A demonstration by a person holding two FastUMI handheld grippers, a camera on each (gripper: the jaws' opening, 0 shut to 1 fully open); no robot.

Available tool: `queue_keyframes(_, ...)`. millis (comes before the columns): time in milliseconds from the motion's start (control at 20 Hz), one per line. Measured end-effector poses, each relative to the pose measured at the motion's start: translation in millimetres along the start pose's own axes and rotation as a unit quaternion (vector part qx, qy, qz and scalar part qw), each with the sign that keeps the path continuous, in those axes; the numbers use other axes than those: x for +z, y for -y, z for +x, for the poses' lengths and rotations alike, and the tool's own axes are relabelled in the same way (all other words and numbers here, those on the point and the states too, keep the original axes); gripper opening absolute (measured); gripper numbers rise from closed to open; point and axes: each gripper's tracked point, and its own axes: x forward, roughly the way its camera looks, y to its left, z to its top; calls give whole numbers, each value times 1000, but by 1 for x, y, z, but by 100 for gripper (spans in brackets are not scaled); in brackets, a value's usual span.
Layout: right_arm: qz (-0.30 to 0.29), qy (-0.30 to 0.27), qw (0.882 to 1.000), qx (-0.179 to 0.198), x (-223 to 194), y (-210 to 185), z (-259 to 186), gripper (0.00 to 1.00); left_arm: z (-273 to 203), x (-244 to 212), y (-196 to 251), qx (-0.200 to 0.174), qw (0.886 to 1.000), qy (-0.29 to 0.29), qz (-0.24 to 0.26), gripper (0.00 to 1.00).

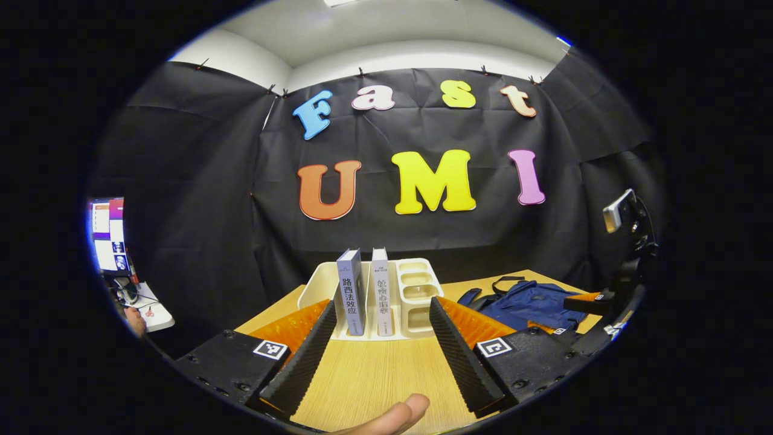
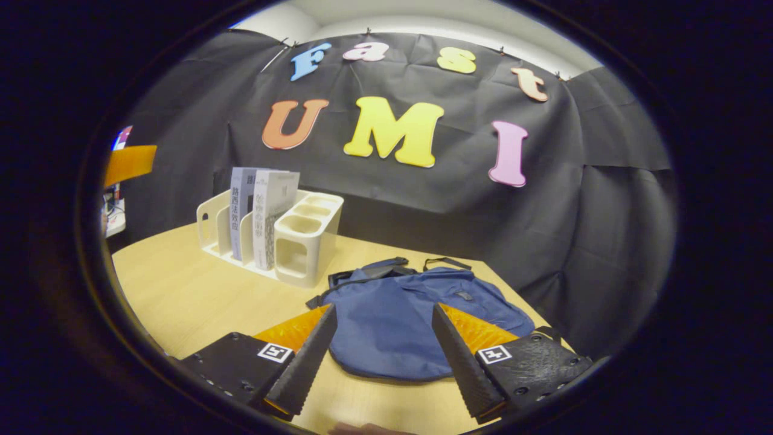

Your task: Open the schoolbag, grab two books from the bookshelf and put them into the schoolbag.

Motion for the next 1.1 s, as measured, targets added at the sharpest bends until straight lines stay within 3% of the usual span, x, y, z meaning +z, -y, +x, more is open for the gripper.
queue_keyframes(450,-127,-80,988,23,-41,-58,66,95,18,-21,-18,15,999,-33,-18,98)
queue_keyframes(750,-200,-106,973,-39,-54,-43,93,93,23,-25,-22,20,999,-37,-13,98)
queue_keyframes(1100,-230,-60,966,-101,-9,-21,79,92,30,-28,-12,9,999,-44,-19,98)
